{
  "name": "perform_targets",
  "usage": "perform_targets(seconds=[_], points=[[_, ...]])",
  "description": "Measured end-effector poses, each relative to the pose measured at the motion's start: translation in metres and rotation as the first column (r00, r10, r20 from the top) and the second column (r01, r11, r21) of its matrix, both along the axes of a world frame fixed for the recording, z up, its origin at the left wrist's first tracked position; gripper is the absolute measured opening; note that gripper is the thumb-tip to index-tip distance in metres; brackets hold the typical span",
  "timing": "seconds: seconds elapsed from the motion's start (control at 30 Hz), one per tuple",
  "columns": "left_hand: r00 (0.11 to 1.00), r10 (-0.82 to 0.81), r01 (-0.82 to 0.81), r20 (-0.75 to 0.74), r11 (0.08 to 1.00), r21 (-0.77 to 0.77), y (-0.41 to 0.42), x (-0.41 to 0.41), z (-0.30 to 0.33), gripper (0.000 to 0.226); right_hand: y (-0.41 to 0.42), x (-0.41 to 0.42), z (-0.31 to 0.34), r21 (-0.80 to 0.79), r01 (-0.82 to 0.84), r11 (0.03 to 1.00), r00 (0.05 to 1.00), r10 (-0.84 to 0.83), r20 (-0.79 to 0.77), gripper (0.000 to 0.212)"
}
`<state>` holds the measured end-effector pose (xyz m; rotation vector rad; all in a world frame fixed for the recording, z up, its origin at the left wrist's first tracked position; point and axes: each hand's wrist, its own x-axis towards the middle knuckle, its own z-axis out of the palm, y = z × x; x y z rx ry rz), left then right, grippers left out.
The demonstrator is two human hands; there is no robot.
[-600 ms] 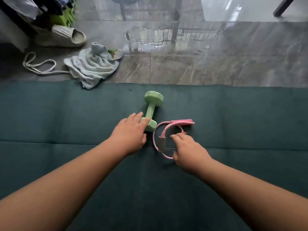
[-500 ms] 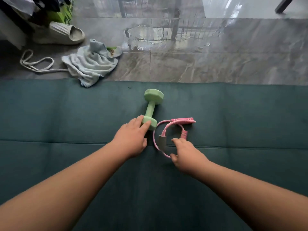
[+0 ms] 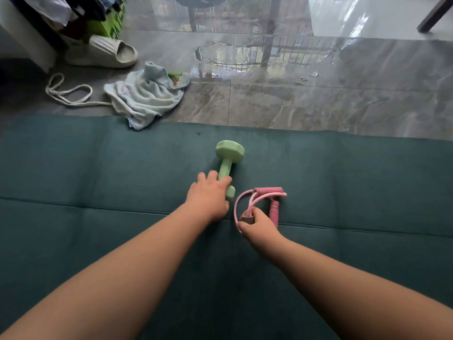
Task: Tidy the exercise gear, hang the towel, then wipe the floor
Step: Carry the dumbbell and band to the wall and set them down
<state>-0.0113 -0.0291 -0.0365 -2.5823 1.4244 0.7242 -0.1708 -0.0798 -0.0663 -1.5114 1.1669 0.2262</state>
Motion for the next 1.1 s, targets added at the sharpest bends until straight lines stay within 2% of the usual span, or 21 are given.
perform_targets(seconds=[0.1,0.2,0.27,0.37,0.43,0.5,0.53,0.67,0.8,0.87,1.0,1.03,1.1], points=[[1.0,-0.003,0.001,0.022,0.996,0.09,0.001,-0.005,0.006,0.035,-0.009,-0.018,0.007,-0.128,0.088,0.988,0.996,-0.087,0.016,0.013],[1.0,-0.021,0.017,0.021,0.988,0.152,0.004,-0.007,0.006,0.038,-0.02,-0.032,0.015,-0.142,0.1,0.985,0.994,-0.094,0.047,0.016],[1.0,0.029,-0.029,-0.001,0.982,0.189,0.002,-0.008,0.003,0.039,-0.027,-0.036,0.021,-0.144,0.074,0.987,0.996,-0.065,0.067,0.016],[0.961,0.27,-0.26,-0.054,0.954,0.146,-0.005,-0.015,-0.003,0.051,-0.031,-0.042,0.022,-0.126,0.075,0.989,0.996,-0.068,0.056,0.013],[0.873,0.459,-0.447,-0.164,0.888,0.108,-0.013,-0.019,-0.006,0.063,-0.03,-0.045,0.023,-0.104,0.083,0.991,0.995,-0.077,0.057,0.014],[0.771,0.578,-0.571,-0.266,0.813,0.112,-0.02,-0.015,-0.009,0.065,-0.03,-0.046,0.025,-0.1,0.073,0.992,0.995,-0.066,0.069,0.014],[0.748,0.6,-0.592,-0.283,0.796,0.125,-0.022,-0.011,-0.01,0.06,-0.03,-0.047,0.027,-0.091,0.073,0.993,0.995,-0.066,0.074,0.013],[0.777,0.561,-0.526,-0.286,0.828,0.194,-0.019,-0.007,-0.018,0.029,-0.029,-0.046,0.034,-0.029,0.089,0.996,0.992,-0.085,0.097,0.008],[0.701,0.609,-0.569,-0.371,0.791,0.224,-0.002,-0.02,-0.017,0.033,-0.031,-0.046,0.048,-0.019,0.088,0.996,0.988,-0.085,0.127,0.01],[0.623,0.638,-0.626,-0.453,0.754,0.201,0.011,-0.027,-0.002,0.032,-0.029,-0.05,0.061,0.005,0.131,0.991,0.982,-0.131,0.138,0.014],[0.322,0.628,-0.791,-0.708,0.59,0.163,0.043,-0.046,0.063,0.02,-0.012,-0.066,0.114,0.055,0.149,0.987,0.976,-0.156,0.15,0.026],[0.274,0.606,-0.804,-0.747,0.57,0.168,0.051,-0.052,0.088,0.016,-0.007,-0.07,0.133,0.081,0.146,0.986,0.973,-0.158,0.167,0.023],[0.242,0.576,-0.806,-0.781,0.567,0.169,0.063,-0.063,0.141,0.012,0.002,-0.079,0.182,0.173,0.164,0.971,0.957,-0.199,0.212,0.017]])
